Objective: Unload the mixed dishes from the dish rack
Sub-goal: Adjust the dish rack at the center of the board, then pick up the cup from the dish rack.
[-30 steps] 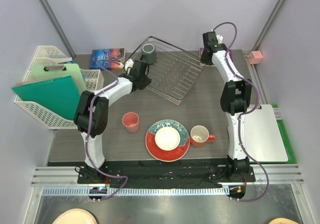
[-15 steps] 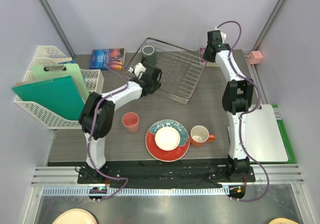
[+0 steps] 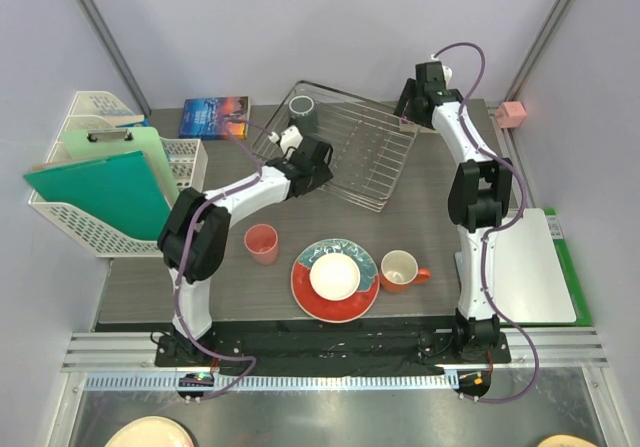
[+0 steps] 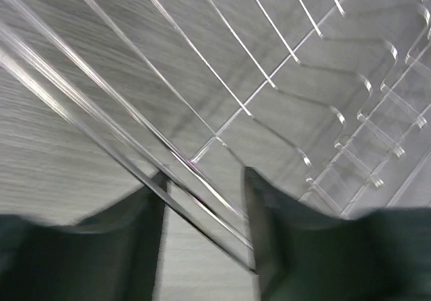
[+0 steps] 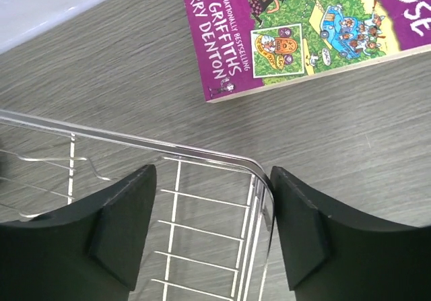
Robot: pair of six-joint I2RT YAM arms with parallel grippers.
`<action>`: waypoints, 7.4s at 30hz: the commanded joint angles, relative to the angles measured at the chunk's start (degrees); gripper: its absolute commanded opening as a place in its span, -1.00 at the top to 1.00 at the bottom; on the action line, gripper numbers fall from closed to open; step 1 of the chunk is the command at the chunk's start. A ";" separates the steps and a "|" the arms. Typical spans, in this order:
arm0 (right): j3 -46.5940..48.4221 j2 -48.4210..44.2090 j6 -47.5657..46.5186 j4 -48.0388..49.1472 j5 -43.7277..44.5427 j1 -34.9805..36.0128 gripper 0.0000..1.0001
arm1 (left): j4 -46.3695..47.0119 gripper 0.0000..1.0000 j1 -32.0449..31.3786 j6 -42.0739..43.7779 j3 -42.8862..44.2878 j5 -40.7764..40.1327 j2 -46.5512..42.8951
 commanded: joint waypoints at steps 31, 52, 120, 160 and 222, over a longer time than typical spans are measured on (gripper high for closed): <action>-13.20 -13.18 3.57 2.99 -6.40 4.49 -0.60 | 10.27 0.03 -2.14 15.32 -0.74 10.47 -10.58; -32.26 -37.70 9.36 2.99 0.63 4.23 -0.62 | 2.80 -1.00 12.89 26.73 7.00 17.33 -11.81; -2.05 -0.18 -4.09 -1.14 19.63 5.81 0.49 | 1.13 -0.99 12.98 32.46 -5.84 1.51 -20.16; -64.97 -68.12 12.97 32.96 -3.59 12.23 -0.53 | 2.09 -0.50 19.48 58.21 43.82 18.20 22.11; -71.12 -66.62 16.75 35.06 -3.59 14.42 -0.49 | 24.51 1.00 20.45 39.68 33.36 25.85 14.74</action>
